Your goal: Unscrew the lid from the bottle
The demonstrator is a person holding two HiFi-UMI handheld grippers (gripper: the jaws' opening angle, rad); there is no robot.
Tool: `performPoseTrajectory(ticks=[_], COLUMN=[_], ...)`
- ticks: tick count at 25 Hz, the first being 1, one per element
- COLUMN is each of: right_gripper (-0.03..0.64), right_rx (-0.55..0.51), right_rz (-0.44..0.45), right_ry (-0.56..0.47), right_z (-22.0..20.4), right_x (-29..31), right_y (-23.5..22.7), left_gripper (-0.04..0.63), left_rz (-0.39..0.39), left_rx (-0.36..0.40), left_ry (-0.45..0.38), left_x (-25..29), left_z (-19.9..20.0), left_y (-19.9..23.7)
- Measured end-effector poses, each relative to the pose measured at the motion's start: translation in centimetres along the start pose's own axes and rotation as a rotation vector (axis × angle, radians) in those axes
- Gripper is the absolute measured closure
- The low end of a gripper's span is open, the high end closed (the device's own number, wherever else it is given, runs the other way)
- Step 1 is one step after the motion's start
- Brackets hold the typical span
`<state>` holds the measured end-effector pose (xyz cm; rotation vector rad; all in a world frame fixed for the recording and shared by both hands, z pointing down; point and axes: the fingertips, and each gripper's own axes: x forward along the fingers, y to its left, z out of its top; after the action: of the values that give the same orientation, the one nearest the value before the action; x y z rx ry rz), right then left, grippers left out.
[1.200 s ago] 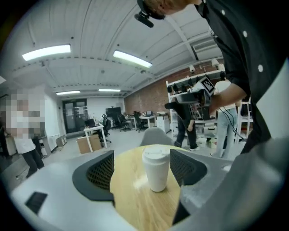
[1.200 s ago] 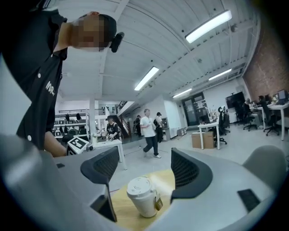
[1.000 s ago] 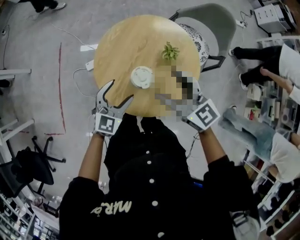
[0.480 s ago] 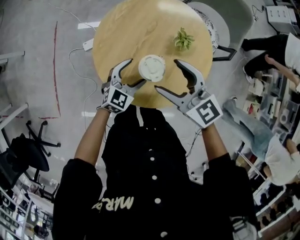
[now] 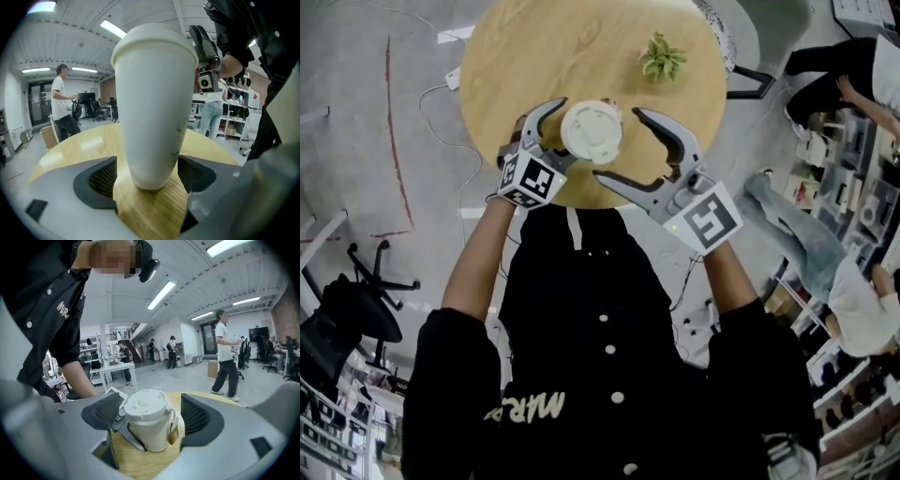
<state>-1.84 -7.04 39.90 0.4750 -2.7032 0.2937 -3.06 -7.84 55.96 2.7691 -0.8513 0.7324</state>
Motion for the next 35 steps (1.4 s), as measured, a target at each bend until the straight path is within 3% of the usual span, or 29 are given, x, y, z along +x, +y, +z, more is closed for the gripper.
performPoseTrajectory(ticks=[5,13,17,23,29,35], right_gripper=[0.213,0.212,0.204,0.173,0.150,0.163], right_rx=[-0.007,-0.067,-0.114,-0.145,-0.157,-0.194], right_rz=[0.022,0.065,0.087,0.074,0.100,0.112], right_ry=[-0.006,-0.038,-0.072,-0.039,0.076,0.045], right_z=[-0.2,0.7,-1.0,1.3,-1.2,-1.2], right_x=[0.3,0.8,0.5,3.1,4.9,5.5], right_y=[-0.4,-0.2,0.2,0.5,0.4,0.6], left_gripper=[0.209,0.242,0.244,0.245,0.245,0.245], left_rz=[-0.056,-0.022,-0.020,-0.017,-0.021,-0.036], left_rx=[0.012,0.030,0.031,0.033,0.034,0.040], left_ry=[0.025,0.043,0.050,0.053,0.054,0.062], left_x=[2.2,2.3,2.3,2.2,2.3,2.4], left_z=[-0.5,-0.6,-0.6,-0.8,-0.7,-0.8], left_y=[-0.6,-0.4,-0.4,-0.4,-0.3,-0.6])
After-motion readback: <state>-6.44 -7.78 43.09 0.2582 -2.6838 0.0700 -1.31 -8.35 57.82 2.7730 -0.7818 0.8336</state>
